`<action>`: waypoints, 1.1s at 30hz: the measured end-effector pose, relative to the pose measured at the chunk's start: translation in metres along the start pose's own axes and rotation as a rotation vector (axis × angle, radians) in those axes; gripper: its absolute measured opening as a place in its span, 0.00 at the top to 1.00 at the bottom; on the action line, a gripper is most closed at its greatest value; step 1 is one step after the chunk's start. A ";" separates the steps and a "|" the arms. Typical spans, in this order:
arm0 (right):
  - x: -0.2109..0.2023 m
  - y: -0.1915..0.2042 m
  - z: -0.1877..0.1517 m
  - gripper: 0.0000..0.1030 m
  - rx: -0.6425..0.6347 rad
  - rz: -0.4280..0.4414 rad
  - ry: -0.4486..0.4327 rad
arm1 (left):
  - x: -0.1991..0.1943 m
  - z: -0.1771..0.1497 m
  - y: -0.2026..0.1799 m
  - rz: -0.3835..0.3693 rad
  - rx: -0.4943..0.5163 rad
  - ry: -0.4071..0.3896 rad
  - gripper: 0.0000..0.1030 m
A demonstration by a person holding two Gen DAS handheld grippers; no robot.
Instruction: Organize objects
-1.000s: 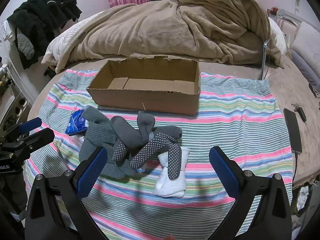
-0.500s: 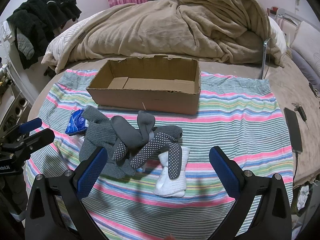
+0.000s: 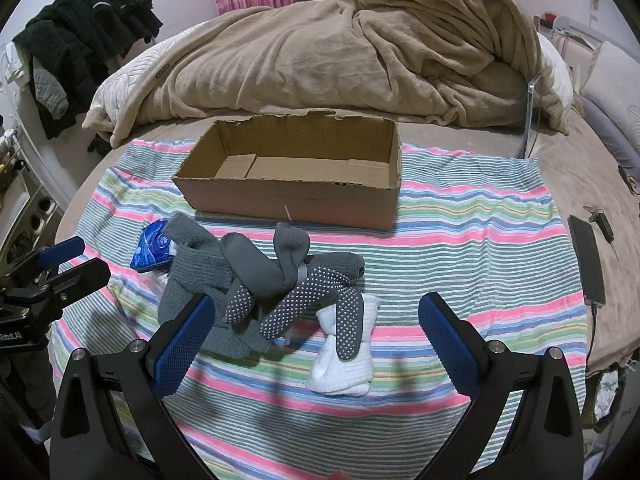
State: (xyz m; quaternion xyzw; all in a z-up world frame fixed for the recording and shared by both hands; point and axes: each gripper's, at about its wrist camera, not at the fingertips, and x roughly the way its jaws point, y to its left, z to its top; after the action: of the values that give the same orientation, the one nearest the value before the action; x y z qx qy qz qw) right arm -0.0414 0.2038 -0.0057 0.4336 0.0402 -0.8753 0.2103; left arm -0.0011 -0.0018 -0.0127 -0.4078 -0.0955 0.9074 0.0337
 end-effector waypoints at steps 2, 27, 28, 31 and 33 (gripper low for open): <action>0.001 -0.001 0.000 0.00 0.003 -0.001 0.002 | 0.002 0.000 0.001 0.000 -0.002 0.003 0.01; 0.045 0.007 0.007 0.05 -0.005 0.060 0.095 | 0.056 0.007 0.041 0.022 -0.036 0.074 0.01; 0.048 0.009 0.008 0.06 -0.009 0.062 0.099 | 0.059 0.007 0.042 0.022 -0.037 0.076 0.01; 0.055 0.011 0.010 0.08 -0.017 0.067 0.111 | 0.067 0.008 0.047 0.026 -0.046 0.086 0.01; 0.060 0.012 0.011 0.08 -0.019 0.071 0.119 | 0.071 0.007 0.050 0.029 -0.054 0.093 0.01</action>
State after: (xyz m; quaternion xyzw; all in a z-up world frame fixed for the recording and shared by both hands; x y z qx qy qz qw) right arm -0.0768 0.1698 -0.0439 0.4842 0.0453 -0.8395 0.2425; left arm -0.0532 -0.0420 -0.0704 -0.4517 -0.1122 0.8850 0.0139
